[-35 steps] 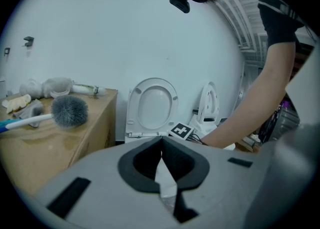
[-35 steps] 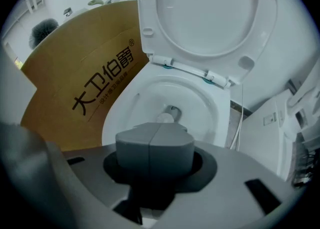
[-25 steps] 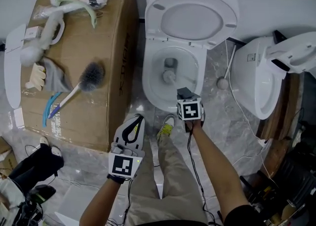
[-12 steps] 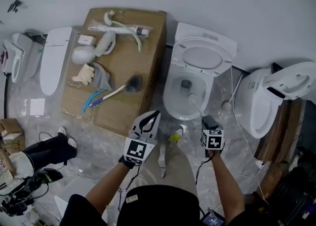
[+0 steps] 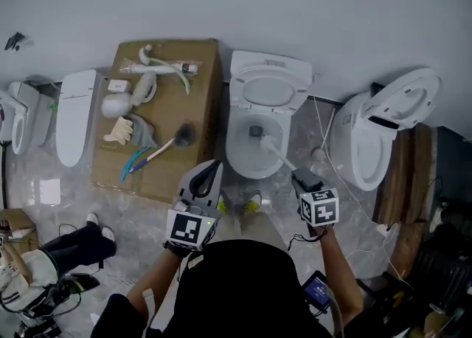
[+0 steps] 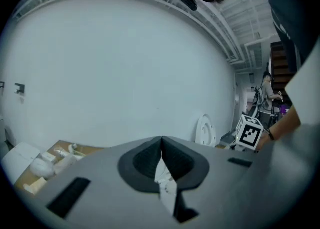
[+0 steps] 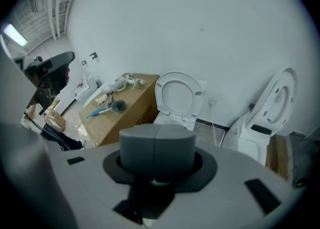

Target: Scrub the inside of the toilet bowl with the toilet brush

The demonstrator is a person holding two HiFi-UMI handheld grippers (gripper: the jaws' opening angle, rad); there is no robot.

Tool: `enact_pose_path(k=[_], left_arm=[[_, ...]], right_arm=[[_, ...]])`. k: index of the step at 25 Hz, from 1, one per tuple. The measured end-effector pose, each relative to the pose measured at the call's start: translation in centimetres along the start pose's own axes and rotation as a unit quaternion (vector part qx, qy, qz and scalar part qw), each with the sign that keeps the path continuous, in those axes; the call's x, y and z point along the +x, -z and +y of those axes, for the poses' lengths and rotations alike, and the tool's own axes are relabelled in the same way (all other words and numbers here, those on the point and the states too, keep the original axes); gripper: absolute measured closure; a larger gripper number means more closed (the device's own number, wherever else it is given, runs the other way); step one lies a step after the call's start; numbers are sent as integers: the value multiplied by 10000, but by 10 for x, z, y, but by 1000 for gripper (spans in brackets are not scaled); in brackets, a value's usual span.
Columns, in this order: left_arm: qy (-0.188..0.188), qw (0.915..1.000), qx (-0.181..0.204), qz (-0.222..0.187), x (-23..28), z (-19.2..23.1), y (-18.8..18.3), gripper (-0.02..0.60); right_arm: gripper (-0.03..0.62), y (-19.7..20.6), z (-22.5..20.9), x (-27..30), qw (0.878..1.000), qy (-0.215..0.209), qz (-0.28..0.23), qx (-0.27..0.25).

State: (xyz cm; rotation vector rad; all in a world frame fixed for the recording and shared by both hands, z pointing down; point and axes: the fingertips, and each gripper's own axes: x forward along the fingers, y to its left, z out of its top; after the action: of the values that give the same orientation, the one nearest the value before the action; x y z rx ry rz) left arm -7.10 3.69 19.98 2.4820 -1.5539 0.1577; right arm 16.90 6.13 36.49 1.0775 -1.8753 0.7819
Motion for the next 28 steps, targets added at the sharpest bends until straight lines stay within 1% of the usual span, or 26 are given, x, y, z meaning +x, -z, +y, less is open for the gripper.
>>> enact_pose_path(k=[3, 6, 8, 11, 14, 17, 21, 25, 28], left_arm=[[101, 9999, 31, -74, 1, -9, -12, 569], [133, 9999, 39, -89, 4, -14, -18, 569], [179, 9998, 85, -24, 6, -19, -20, 569], [269, 9995, 72, -151, 8, -29, -31, 569], [349, 9993, 2, -104, 6, -31, -34, 569], [393, 9992, 79, -10, 10, -31, -34, 569], [451, 9988, 207, 41, 10, -40, -27, 569], [415, 9987, 285, 60, 8, -37, -30, 569], [348, 9989, 301, 77, 8, -35, -30, 569]], right_arm=[[444, -5, 2, -28, 9999, -80, -66, 8], [444, -12, 1, -48, 9999, -67, -141, -65], [444, -12, -1, -58, 9998, 36, -122, -152], [444, -15, -3, -71, 9993, 195, -102, -295], [444, -22, 9, -82, 9990, 40, -1, -448], [444, -38, 14, -89, 9966, -57, 175, -804], [444, -45, 16, -105, 9924, -65, 355, -1179], [444, -57, 20, -114, 9904, -85, 285, -1347], [444, -61, 20, -121, 9914, -103, 168, -1291]])
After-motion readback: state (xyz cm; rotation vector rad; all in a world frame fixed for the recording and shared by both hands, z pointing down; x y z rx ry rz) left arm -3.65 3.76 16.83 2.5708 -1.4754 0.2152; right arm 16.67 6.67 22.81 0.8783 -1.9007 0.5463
